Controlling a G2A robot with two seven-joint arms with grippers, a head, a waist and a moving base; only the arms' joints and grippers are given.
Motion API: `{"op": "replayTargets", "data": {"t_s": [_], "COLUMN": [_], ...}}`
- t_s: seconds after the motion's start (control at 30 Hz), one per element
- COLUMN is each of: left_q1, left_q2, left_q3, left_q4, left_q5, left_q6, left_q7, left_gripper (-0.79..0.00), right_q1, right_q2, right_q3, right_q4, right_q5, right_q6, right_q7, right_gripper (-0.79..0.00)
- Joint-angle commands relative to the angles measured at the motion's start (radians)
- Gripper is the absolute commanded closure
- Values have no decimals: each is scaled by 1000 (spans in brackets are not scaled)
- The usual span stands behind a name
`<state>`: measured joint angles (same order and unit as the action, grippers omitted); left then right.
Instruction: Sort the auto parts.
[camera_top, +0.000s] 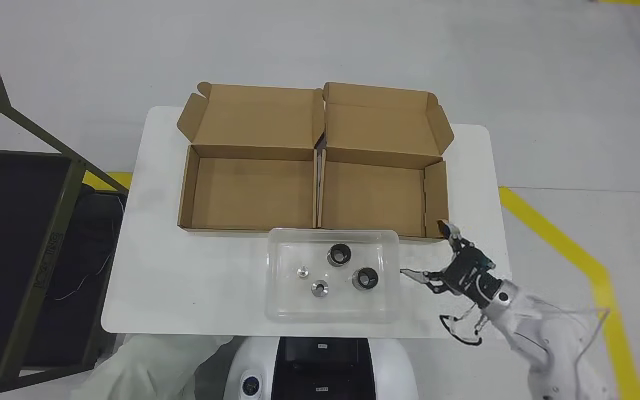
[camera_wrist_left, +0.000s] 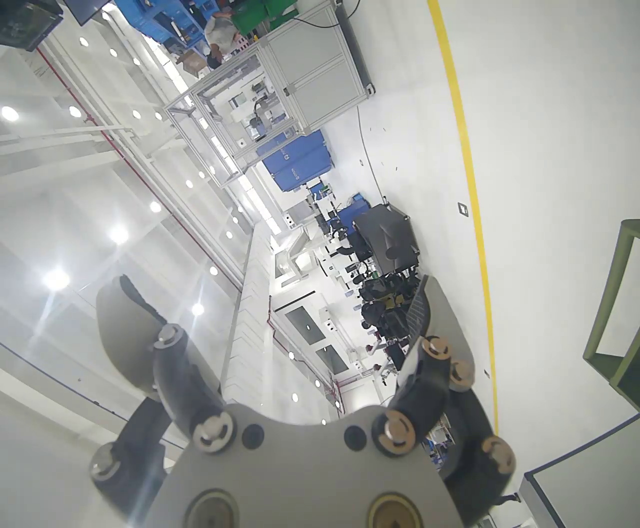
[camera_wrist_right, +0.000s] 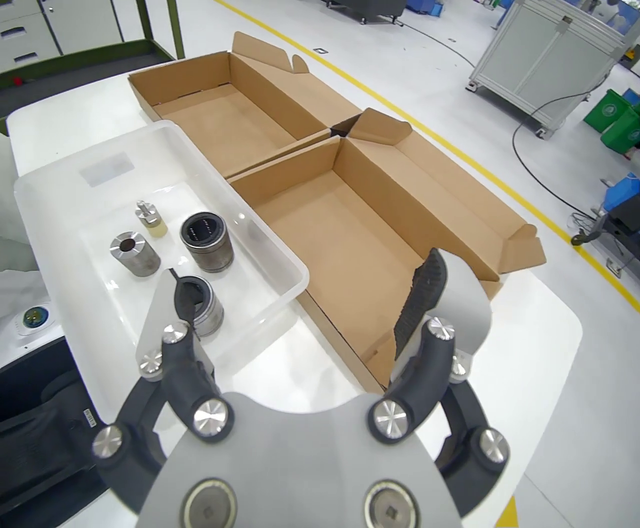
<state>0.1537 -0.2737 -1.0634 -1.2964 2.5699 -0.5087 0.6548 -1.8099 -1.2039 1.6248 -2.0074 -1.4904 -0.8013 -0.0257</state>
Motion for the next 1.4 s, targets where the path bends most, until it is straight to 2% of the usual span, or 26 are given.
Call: {"op": "replayTargets", "data": {"t_s": [0.0,0.3,0.6,0.97,1.37], "left_q1": [0,0,0,0,0], "left_q2": [0,0,0,0,0], "left_q3": [0,0,0,0,0], "left_q4": [0,0,0,0,0], "left_q5": [0,0,0,0,0], "left_q6": [0,0,0,0,0], "left_q7": [0,0,0,0,0], "left_gripper": [-785,-785,-785,-785,-785], "right_q1": [7,61,133,211,279], "right_q2": [2,11,23,33,48], "right_q3": [-18,-116,-228,-342,-405], "right_q4": [-5,-10,-26,-14,1], "right_q5": [2,18,-51,-116,-131], "right_q6": [-18,-122,-211,-211,-211], "right_q7": [5,58,155,263,408], "right_gripper": [-785,-785,-785,-785,-785]}}
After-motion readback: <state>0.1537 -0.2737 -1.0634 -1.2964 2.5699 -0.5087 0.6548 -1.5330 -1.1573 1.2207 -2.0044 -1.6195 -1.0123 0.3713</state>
